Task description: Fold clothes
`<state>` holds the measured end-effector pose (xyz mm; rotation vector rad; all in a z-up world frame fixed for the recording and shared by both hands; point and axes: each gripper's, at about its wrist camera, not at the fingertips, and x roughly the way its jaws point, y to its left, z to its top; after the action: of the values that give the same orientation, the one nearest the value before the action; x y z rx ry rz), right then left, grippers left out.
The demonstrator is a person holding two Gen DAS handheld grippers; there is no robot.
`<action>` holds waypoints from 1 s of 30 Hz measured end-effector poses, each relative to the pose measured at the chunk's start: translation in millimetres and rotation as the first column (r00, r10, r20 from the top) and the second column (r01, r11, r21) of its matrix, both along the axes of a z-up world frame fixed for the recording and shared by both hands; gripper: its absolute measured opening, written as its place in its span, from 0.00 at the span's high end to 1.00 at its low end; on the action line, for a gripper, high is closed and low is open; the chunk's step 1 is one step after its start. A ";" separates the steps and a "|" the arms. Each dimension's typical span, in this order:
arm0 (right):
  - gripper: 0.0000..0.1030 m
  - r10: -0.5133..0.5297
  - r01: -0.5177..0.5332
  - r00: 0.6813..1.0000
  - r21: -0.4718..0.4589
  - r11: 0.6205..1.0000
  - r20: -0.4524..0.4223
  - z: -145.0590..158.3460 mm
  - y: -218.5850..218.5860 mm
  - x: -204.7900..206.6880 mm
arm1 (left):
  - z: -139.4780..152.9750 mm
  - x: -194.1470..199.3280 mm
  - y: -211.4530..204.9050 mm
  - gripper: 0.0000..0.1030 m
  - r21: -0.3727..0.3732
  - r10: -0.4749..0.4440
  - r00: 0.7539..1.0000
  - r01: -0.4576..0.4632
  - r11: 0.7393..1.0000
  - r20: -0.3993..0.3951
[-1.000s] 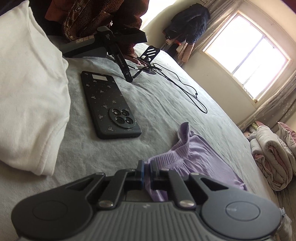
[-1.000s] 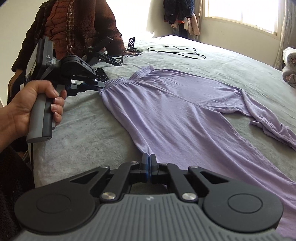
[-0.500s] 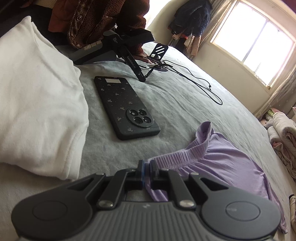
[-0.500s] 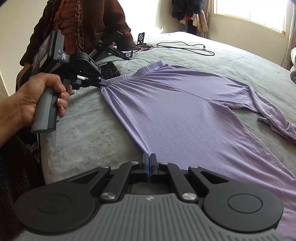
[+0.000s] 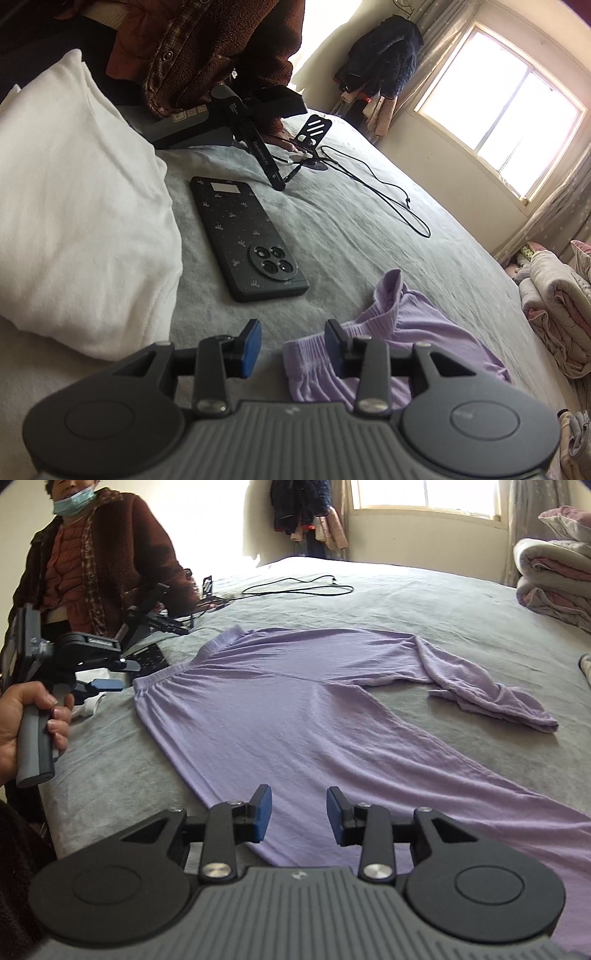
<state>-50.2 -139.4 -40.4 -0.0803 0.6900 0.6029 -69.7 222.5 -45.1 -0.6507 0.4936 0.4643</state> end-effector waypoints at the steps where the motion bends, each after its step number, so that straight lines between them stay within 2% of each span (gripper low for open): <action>1: 0.63 -0.035 0.035 0.999 -0.014 0.999 -0.021 -3.0 -5.0 4.4 | 0.9 0.5 -1.5 0.58 -0.001 -0.006 1.000 0.006 1.000 0.004; 4: 0.62 -0.115 0.111 0.991 -0.061 0.992 -0.073 -12.7 -15.8 13.3 | 3.7 2.1 -6.1 0.56 -0.002 -0.022 1.000 0.022 1.000 0.015; 7: 0.62 -0.141 0.139 0.987 -0.029 0.990 -0.082 -7.9 -24.5 12.3 | 6.2 5.4 -13.8 0.54 0.007 -0.049 0.999 0.049 0.999 0.020; 11: 0.56 -0.192 0.191 0.980 -0.025 0.981 -0.060 -2.9 -34.0 15.1 | 9.3 11.4 -26.9 0.49 0.028 -0.094 0.995 0.093 0.995 0.020; 18: 0.55 -0.317 0.316 0.945 -0.017 0.949 -0.079 -3.5 -52.7 32.1 | 12.9 21.3 -50.3 0.45 0.049 -0.167 0.986 0.166 0.985 0.019; 24: 0.53 -0.378 0.379 0.921 -0.010 0.926 -0.090 -2.4 -56.3 41.2 | 15.0 31.7 -71.4 0.40 0.032 -0.230 0.973 0.229 0.973 0.015; 30: 0.51 -0.416 0.416 0.901 -0.027 0.909 -0.124 -1.2 -58.5 59.8 | 18.1 40.7 -87.6 0.40 0.004 -0.269 0.963 0.269 0.963 0.010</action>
<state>9.7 -197.9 -41.6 0.1066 0.8025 0.1952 -29.0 134.9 -27.1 -0.5729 0.5623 0.2043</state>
